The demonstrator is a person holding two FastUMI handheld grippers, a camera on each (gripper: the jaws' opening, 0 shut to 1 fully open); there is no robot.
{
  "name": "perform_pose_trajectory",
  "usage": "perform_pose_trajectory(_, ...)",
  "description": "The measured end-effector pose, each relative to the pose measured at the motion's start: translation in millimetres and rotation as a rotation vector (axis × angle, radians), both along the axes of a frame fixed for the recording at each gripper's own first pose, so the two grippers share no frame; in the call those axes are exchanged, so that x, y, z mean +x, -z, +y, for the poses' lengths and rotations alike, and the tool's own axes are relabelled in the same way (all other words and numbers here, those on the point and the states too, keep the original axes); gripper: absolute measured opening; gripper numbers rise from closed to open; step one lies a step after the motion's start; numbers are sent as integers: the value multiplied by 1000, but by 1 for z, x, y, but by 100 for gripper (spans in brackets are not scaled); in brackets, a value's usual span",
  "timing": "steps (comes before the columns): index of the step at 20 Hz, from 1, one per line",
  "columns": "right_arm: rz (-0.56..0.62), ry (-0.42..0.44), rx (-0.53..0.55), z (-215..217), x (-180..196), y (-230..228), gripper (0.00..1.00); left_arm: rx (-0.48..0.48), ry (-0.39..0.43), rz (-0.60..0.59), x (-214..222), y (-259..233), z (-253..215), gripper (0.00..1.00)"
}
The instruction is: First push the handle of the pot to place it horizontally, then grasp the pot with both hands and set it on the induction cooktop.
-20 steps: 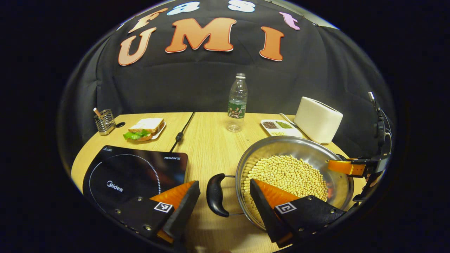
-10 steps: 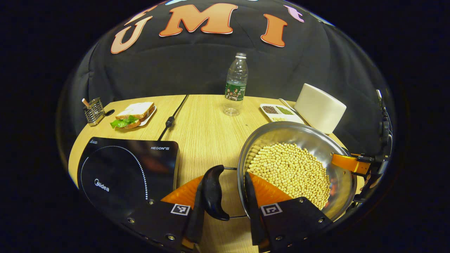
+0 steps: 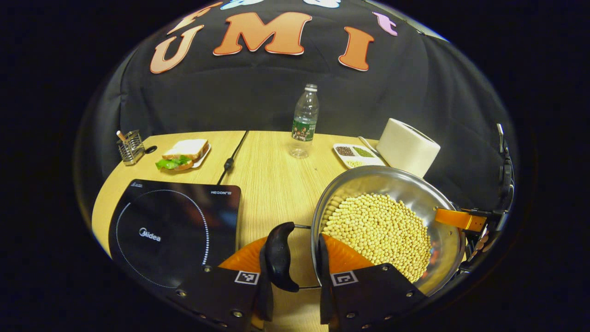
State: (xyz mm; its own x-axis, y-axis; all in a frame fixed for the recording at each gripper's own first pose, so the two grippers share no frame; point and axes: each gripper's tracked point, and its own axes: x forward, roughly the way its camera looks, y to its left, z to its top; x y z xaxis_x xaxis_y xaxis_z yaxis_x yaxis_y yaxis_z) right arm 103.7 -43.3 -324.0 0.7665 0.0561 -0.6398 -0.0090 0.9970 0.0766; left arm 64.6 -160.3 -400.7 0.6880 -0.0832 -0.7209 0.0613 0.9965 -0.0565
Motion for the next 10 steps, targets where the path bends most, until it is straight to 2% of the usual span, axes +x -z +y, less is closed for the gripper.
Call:
perform_pose_trajectory(5, -58, -25, -9, 48, -23, -41, 45, -6, -12, -42, -21, -48, 42, 41)
perform_pose_trajectory(10, -63, -67, 51, 122, -47, -52, 45, 33, -59, -75, -44, -89, 118, 41)
